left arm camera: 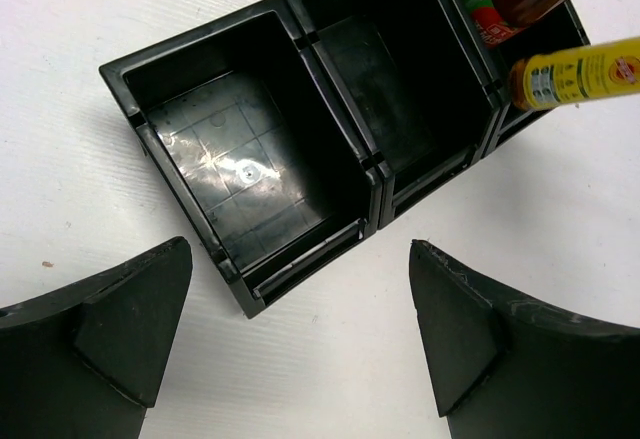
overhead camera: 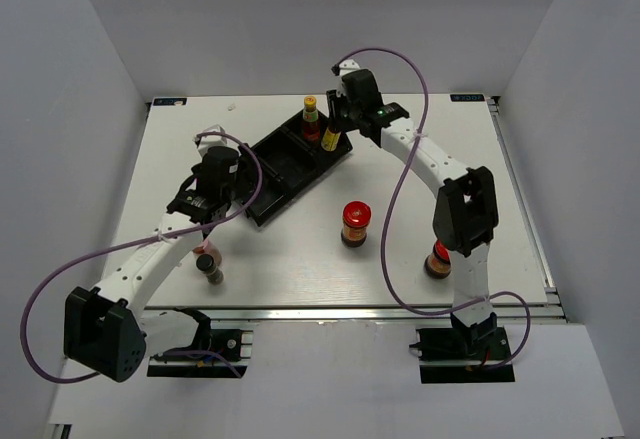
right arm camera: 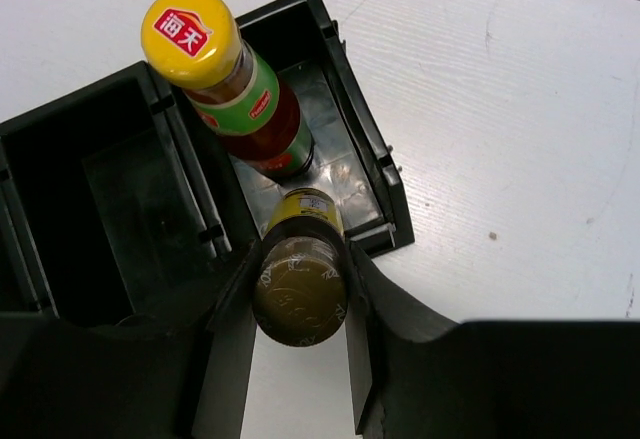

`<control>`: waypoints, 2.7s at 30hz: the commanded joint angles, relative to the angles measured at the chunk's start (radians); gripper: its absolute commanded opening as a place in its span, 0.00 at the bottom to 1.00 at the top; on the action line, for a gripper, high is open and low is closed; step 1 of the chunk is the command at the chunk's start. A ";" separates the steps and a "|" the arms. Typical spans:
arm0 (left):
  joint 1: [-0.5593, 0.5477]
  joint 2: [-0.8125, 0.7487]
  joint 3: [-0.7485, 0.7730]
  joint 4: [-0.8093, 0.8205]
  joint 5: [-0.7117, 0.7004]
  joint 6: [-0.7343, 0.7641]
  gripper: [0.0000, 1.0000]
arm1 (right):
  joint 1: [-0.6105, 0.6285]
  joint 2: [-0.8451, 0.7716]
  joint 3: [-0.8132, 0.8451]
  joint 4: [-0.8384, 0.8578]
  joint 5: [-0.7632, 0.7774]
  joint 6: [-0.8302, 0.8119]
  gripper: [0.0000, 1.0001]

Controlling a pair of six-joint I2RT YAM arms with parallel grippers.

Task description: Organize the condiment bottles

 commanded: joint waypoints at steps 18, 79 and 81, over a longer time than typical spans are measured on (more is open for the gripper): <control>0.002 0.021 0.025 0.013 -0.015 0.027 0.98 | 0.045 0.102 0.092 0.124 0.045 -0.086 0.66; -0.547 0.548 0.372 0.097 0.126 0.364 0.98 | -0.151 -1.270 -1.083 -0.163 0.436 0.347 0.89; -0.547 0.554 0.380 0.093 0.114 0.366 0.98 | -0.151 -1.264 -1.084 -0.160 0.445 0.345 0.89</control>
